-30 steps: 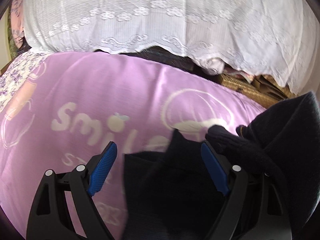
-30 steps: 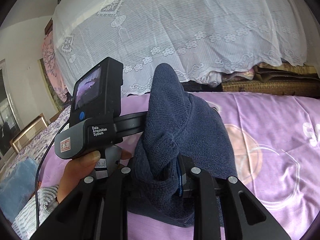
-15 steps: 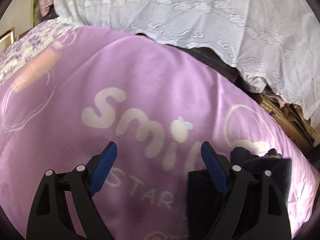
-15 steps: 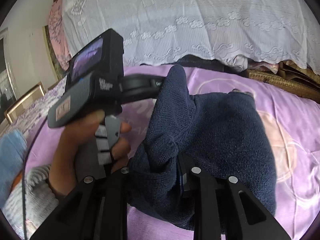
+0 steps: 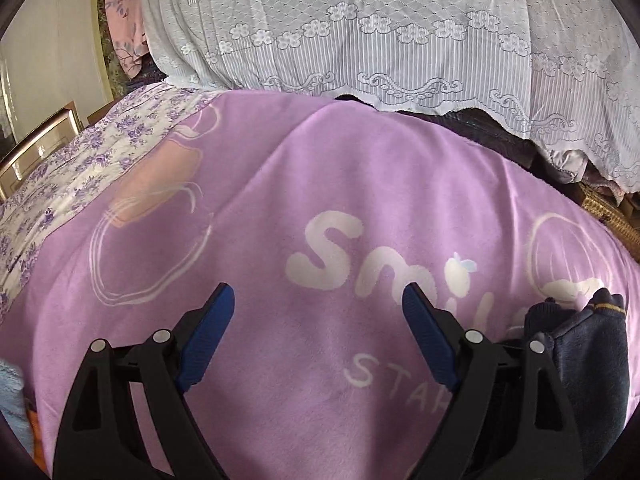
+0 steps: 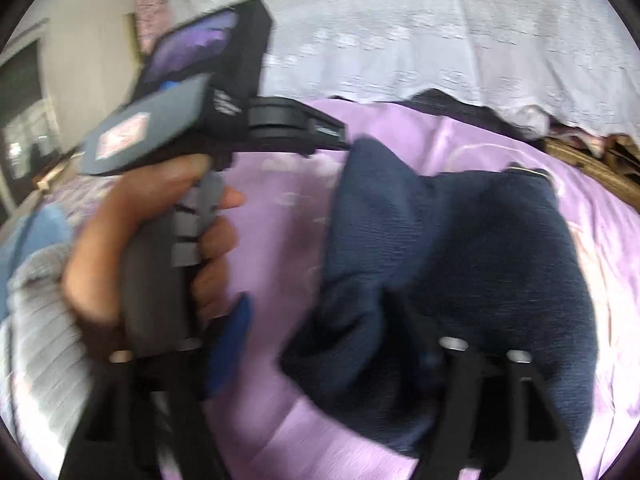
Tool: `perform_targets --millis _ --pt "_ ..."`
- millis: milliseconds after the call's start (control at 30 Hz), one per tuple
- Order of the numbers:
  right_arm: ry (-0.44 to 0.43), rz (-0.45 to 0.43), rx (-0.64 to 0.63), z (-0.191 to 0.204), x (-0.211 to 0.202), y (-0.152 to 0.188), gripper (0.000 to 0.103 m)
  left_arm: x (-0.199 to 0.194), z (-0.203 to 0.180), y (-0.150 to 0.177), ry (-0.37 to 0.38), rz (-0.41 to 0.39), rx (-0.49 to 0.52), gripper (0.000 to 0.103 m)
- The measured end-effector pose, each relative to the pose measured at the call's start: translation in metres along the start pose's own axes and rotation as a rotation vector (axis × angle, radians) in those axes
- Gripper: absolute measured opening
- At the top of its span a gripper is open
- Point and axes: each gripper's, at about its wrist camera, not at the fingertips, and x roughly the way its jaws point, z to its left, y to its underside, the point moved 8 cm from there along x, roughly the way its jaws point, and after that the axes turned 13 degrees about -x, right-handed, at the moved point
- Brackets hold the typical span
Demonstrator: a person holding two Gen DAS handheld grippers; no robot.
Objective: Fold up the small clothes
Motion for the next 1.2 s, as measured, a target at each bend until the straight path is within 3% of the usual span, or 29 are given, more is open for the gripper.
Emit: perform_targets --millis 133,233,267,333,367,400,500,633,700,767,833,900,967,1033,1200 --pt "-0.024 -0.099 0.009 -0.003 -0.04 0.004 0.083 -0.022 0.004 -0.002 0.018 -0.024 0.003 0.084" --pt "-0.051 -0.179 0.084 -0.022 -0.073 0.007 0.082 -0.043 0.003 0.001 0.079 -0.02 0.001 0.084" --pt "-0.055 -0.217 0.122 -0.032 -0.087 0.008 0.078 -0.048 0.001 0.002 0.097 -0.017 0.005 0.084" --pt "-0.027 -0.251 0.165 -0.05 -0.103 0.009 0.057 -0.065 -0.009 0.015 0.17 0.003 0.038 0.085" --pt "0.008 -0.249 0.18 -0.06 -0.108 0.009 0.04 -0.071 -0.015 0.022 0.194 0.01 0.062 0.087" --pt "0.047 -0.237 0.2 -0.073 -0.11 0.009 0.029 -0.079 -0.022 0.031 0.218 0.014 0.094 0.087" --pt "0.059 -0.227 0.275 -0.096 -0.107 0.01 0.021 -0.102 -0.043 0.063 0.261 0.006 0.19 0.089" --pt "0.02 -0.169 0.345 -0.116 -0.077 0.022 0.017 -0.098 -0.056 0.102 0.179 -0.001 0.316 0.094" --pt "-0.002 -0.15 0.4 -0.126 -0.061 0.043 0.0 -0.07 -0.054 0.127 0.082 0.04 0.372 0.097" --pt "-0.068 -0.146 0.455 -0.134 -0.05 0.061 0.0 -0.064 -0.047 0.134 0.079 -0.004 0.319 0.099" --pt "-0.118 -0.149 0.496 -0.138 -0.048 0.065 0.0 -0.07 -0.05 0.134 0.049 -0.032 0.358 0.099" --pt "-0.1 -0.151 0.466 -0.135 -0.047 0.065 0.0 -0.07 -0.048 0.136 0.048 -0.045 0.353 0.099" --pt "-0.083 -0.149 0.445 -0.131 -0.048 0.065 0.0 -0.071 -0.043 0.133 0.066 -0.004 0.321 0.099" --pt "-0.077 -0.142 0.447 -0.132 -0.05 0.062 0.0 -0.081 -0.037 0.126 0.121 0.047 0.245 0.098" --pt "0.006 -0.165 0.415 -0.144 -0.074 0.035 0.005 -0.111 -0.048 0.103 0.244 0.003 0.183 0.098"
